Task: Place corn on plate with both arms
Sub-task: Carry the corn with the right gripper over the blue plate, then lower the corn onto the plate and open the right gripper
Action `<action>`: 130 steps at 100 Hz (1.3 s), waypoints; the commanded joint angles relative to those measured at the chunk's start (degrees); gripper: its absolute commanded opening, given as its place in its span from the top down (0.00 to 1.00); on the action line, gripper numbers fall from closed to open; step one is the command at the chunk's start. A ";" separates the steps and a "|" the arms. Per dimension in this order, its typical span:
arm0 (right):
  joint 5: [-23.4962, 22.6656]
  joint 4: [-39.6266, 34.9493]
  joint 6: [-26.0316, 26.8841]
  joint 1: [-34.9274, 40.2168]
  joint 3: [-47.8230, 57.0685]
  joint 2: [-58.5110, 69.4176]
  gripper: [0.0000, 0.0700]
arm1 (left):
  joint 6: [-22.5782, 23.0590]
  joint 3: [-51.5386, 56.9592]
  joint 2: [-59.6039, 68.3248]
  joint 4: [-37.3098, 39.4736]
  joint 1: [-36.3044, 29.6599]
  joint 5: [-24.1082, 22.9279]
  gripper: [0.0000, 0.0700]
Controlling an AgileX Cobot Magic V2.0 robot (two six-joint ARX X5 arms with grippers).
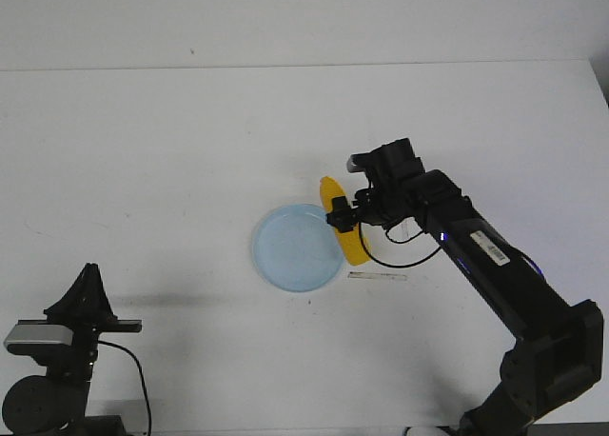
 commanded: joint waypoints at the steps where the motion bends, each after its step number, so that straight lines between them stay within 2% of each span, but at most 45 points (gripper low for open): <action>1: -0.13 1.73 1.75 2.40 0.63 1.18 0.56 | -0.09 0.57 -0.13 0.52 0.13 -0.31 1.00; 22: 0.63 7.41 4.02 9.90 0.63 2.23 0.56 | -0.09 0.57 -0.13 0.52 0.13 -0.31 1.00; 37: 3.15 10.25 7.19 12.72 0.63 5.09 0.56 | -0.09 0.57 -0.13 0.52 0.13 -0.31 1.00; 50: 3.56 10.21 7.37 13.44 0.63 7.28 0.56 | -0.09 0.57 -0.13 0.52 0.13 -0.31 1.00; 62: 7.48 10.21 7.89 13.44 0.63 8.63 0.55 | -0.09 0.57 -0.11 0.52 0.13 -0.31 1.00; 85: 7.41 8.33 7.69 13.38 0.63 10.99 0.55 | -0.09 0.57 -0.13 0.52 0.13 -0.31 1.00; 97: 7.41 8.33 7.69 13.38 0.61 12.00 0.48 | -0.09 0.57 -0.11 0.52 0.13 -0.31 1.00; 115: 7.54 8.31 7.69 13.38 0.61 12.33 0.47 | -0.09 0.57 -0.13 0.52 0.13 -0.31 1.00; 123: 7.41 9.14 7.69 13.38 0.63 12.33 0.34 | -0.09 0.57 -0.13 0.52 0.13 -0.31 1.00; 130: 7.39 9.29 7.69 13.38 0.66 12.33 0.30 | -0.09 0.57 -0.13 0.52 0.13 -0.31 1.00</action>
